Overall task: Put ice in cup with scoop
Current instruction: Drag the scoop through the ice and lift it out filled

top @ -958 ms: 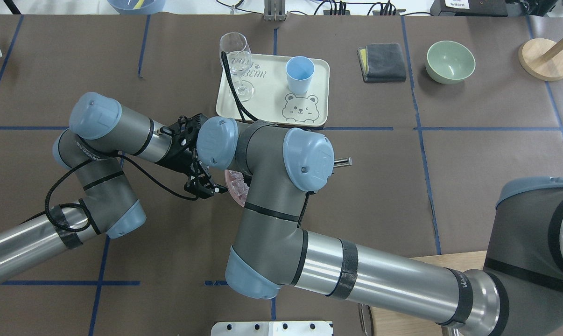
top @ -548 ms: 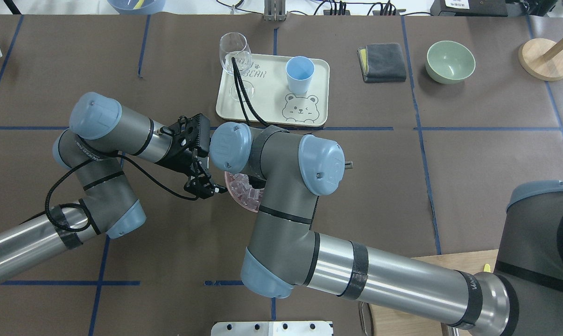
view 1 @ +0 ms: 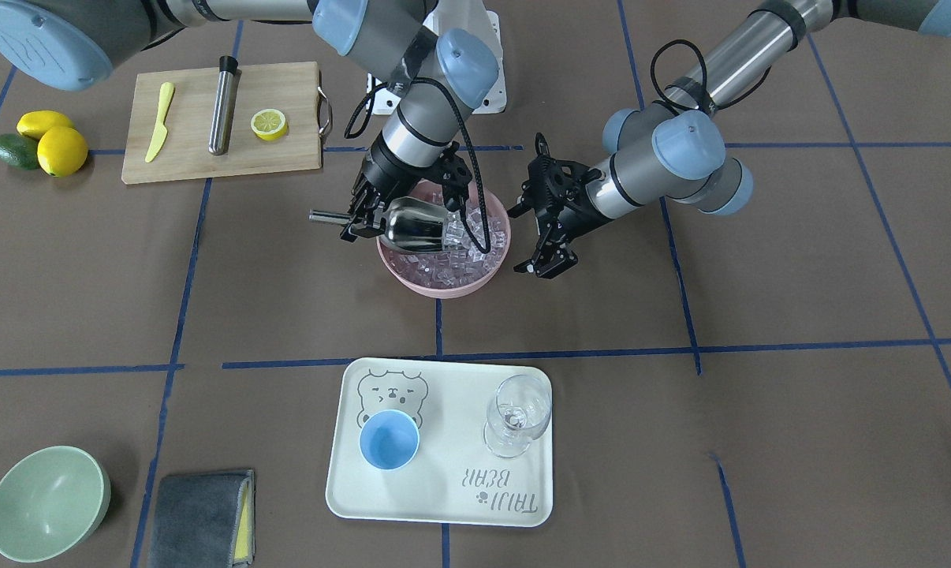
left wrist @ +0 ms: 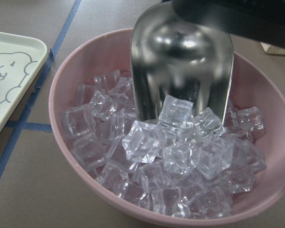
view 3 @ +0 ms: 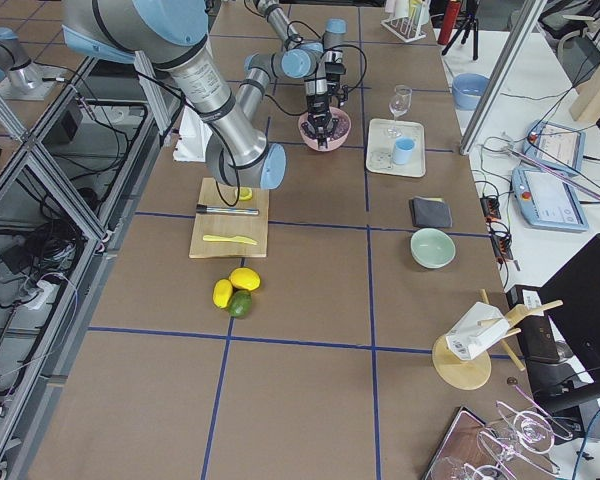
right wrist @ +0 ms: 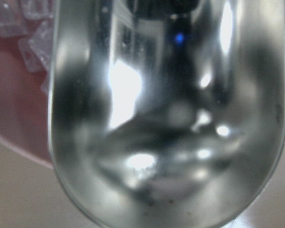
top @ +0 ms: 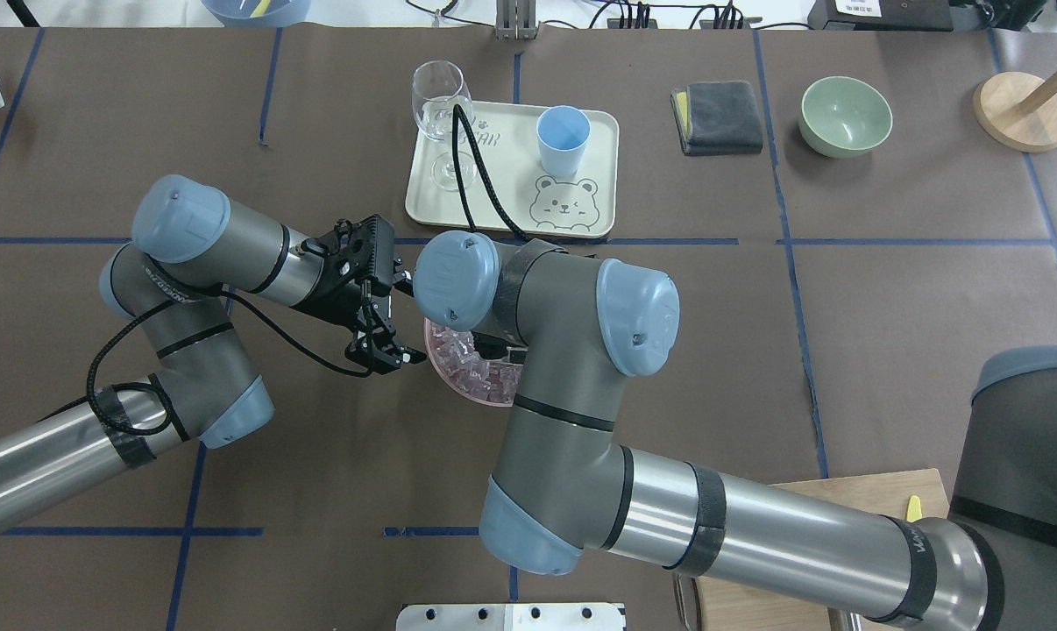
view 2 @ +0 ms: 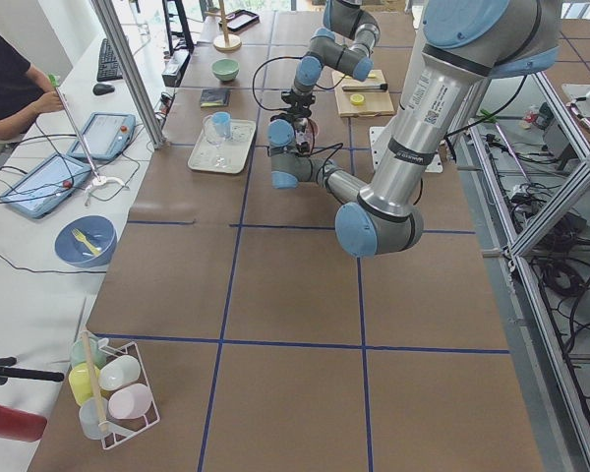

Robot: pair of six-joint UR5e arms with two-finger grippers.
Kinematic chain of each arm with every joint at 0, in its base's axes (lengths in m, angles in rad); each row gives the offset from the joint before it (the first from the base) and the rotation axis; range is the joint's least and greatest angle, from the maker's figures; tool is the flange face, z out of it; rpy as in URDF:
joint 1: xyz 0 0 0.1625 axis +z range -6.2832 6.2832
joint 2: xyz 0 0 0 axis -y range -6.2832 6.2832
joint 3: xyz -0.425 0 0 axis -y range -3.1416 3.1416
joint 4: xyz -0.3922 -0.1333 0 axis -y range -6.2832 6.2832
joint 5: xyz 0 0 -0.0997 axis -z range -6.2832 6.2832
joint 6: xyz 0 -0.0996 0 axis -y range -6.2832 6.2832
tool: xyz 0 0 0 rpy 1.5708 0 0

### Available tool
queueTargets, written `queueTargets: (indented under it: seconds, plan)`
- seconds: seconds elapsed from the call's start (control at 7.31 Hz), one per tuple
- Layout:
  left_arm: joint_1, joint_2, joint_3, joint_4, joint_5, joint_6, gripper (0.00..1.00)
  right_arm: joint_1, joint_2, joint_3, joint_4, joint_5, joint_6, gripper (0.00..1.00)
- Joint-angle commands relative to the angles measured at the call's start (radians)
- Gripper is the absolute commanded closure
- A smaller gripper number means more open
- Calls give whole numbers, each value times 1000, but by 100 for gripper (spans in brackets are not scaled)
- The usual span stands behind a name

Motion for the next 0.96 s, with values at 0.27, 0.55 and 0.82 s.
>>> queueTargets:
  seconds: [0.27, 0.55, 0.82]
  plan:
    - [0, 2, 7, 0, 0, 0, 0, -5, -26, 5, 92, 33, 45, 100]
    - [-1, 2, 11, 0, 0, 3, 0, -5, -35, 7, 129, 44, 55, 100]
    - [-1, 2, 14, 0, 0, 5, 0, -3, -134, 71, 254, 82, 79, 100]
